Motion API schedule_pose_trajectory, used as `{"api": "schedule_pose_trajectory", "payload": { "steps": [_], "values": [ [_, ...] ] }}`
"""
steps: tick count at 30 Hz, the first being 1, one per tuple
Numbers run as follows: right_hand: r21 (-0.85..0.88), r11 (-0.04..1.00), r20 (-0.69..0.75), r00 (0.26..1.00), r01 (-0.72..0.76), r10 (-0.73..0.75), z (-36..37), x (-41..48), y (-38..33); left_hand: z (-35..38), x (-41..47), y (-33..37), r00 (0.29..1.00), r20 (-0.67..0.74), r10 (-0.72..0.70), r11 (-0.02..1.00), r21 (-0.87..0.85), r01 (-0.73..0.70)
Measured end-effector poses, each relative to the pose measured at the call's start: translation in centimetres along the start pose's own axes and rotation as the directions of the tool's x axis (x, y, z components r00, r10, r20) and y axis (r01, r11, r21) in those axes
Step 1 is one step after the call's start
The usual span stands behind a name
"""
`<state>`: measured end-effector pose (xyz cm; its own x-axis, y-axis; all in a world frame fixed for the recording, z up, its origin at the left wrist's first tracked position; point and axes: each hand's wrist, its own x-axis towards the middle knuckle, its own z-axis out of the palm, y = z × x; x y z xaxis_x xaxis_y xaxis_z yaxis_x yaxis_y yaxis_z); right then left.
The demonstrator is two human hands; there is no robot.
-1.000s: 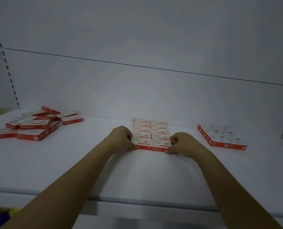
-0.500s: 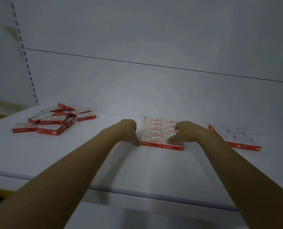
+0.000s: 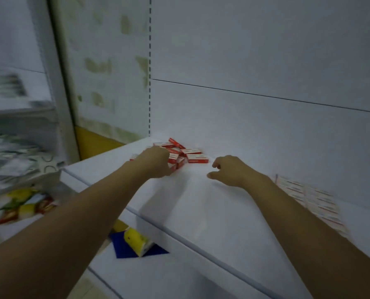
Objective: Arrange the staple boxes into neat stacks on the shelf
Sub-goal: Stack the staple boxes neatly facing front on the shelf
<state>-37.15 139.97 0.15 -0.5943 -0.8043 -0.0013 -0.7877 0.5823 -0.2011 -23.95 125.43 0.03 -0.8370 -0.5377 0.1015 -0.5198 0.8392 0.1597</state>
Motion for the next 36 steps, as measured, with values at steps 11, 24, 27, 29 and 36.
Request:
{"api": "schedule_pose_trajectory", "payload": {
  "steps": [11, 24, 27, 29, 36],
  "values": [
    [-0.024, 0.981, -0.015, 0.981, 0.194, -0.194, 2.8, 7.9, -7.3, 0.1, -2.3, -8.7, 0.955, -0.003, -0.296, 0.955, 0.034, 0.296],
    [-0.01, 0.986, -0.086, 0.982, 0.169, -0.169, 2.6, 8.3, -4.6, -0.5, 0.3, -5.4, 0.983, -0.094, -0.159, 0.987, 0.021, 0.162],
    [0.024, 0.99, -0.15, 0.98, 0.138, -0.133, 1.3, 6.5, -1.2, 0.5, 2.5, -1.7, 0.993, -0.11, -0.043, 0.999, -0.017, 0.041],
    [0.07, 0.992, -0.193, 0.978, 0.101, -0.086, 0.5, 5.0, 1.6, 1.4, 4.2, 1.1, 0.991, -0.129, 0.034, 0.998, -0.052, -0.041],
    [0.236, 0.97, -0.353, 0.925, -0.058, 0.141, -1.4, -1.9, 11.2, 4.1, 6.8, 13.2, 0.938, -0.175, 0.301, 0.914, -0.229, -0.336]
  ]
}}
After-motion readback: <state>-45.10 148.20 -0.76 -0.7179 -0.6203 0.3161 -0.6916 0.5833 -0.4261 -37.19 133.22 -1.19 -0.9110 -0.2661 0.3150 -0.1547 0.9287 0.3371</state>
